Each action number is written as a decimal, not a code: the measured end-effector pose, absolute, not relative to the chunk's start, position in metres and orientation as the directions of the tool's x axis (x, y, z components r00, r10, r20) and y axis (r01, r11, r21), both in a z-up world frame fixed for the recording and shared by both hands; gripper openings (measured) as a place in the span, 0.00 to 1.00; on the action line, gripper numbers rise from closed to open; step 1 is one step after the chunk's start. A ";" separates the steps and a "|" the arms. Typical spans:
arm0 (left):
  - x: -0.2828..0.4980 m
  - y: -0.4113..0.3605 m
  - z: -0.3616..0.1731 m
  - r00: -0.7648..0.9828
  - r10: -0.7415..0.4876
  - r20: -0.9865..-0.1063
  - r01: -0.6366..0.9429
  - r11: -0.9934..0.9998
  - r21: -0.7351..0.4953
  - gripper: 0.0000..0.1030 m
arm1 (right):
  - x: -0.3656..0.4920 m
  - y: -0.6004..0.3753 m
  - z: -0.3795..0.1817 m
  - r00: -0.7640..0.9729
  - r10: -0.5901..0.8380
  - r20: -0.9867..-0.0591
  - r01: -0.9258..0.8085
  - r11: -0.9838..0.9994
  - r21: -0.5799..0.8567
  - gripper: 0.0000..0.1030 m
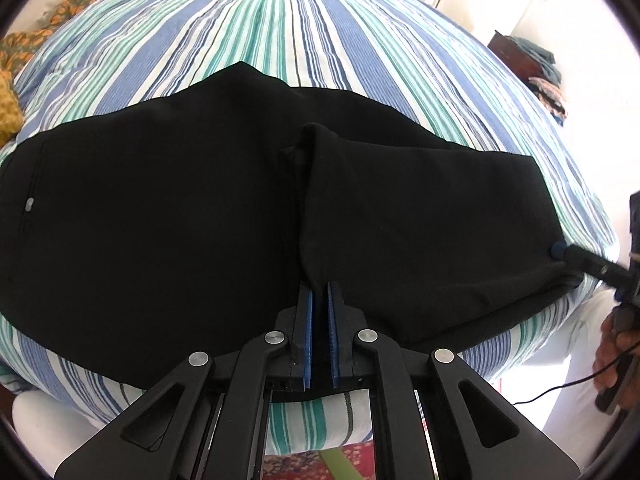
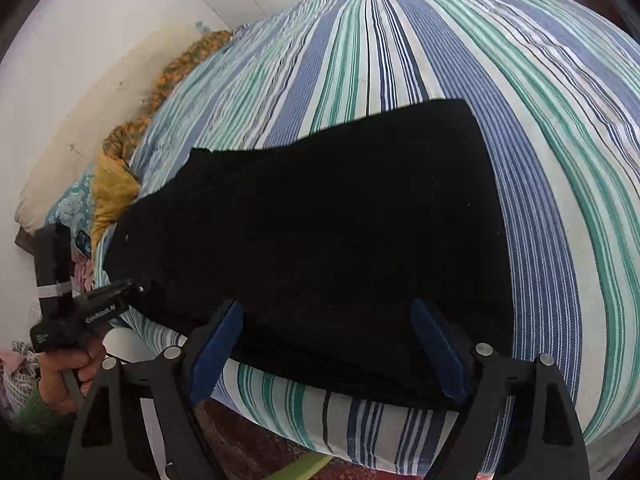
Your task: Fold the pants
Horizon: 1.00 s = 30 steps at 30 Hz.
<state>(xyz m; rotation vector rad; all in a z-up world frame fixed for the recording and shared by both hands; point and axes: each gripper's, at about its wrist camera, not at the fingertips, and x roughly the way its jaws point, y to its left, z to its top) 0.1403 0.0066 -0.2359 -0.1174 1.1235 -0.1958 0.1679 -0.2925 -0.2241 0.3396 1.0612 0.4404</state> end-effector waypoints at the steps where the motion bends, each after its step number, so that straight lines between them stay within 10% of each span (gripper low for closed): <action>1: 0.140 0.010 -0.238 0.420 -0.214 -0.882 0.099 0.977 -0.190 0.05 | 0.173 -0.295 -0.214 0.412 0.522 -0.747 -0.186 0.851 0.492 0.83; 12: 0.141 0.004 -0.241 0.425 -0.202 -0.882 0.097 0.979 -0.178 0.06 | 0.288 -0.341 -0.251 0.281 0.596 -0.752 0.064 0.770 0.634 0.75; 30: 0.138 0.019 -0.238 0.425 -0.248 -0.871 0.066 0.968 -0.244 0.22 | 0.131 -0.314 -0.198 0.580 0.462 -0.671 -0.143 0.869 0.474 0.83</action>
